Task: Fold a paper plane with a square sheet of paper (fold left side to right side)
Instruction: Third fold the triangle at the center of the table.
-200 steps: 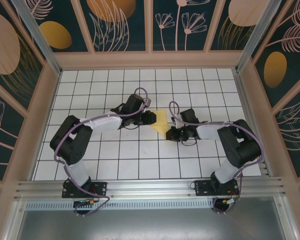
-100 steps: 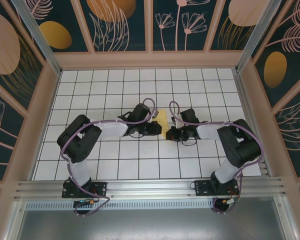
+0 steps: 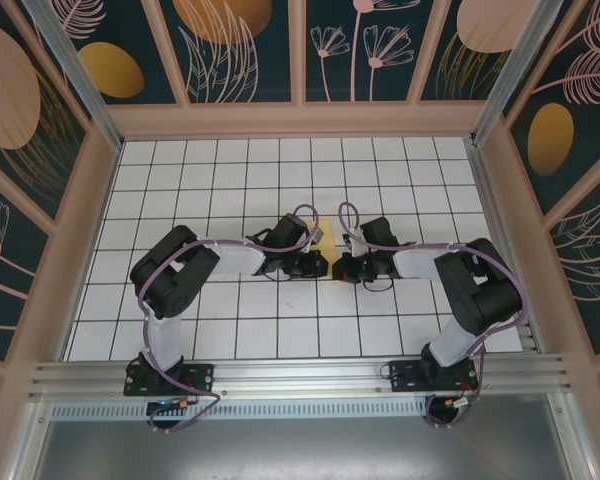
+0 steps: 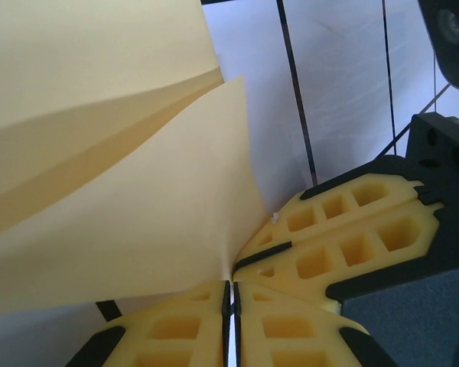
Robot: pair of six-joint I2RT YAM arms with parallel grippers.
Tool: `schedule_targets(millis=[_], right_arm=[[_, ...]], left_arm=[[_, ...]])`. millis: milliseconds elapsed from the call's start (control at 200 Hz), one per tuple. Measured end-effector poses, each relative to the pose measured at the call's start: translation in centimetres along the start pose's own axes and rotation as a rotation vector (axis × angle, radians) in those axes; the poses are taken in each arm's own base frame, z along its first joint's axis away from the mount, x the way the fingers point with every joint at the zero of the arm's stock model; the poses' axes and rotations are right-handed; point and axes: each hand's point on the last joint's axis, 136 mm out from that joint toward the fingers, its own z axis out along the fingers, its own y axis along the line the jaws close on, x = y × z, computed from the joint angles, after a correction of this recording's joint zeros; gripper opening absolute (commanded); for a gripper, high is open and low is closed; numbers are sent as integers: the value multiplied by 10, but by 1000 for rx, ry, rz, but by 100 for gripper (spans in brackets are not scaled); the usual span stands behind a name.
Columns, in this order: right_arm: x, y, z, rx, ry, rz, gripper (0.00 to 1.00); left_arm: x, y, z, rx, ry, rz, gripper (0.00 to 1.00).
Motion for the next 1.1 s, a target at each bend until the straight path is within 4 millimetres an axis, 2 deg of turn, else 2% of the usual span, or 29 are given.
schedule_targets(millis=[1101], right_arm=[[0, -2, 0, 3, 1, 5, 0]], left_arm=[[-14, 12, 6, -114, -36, 11, 12]])
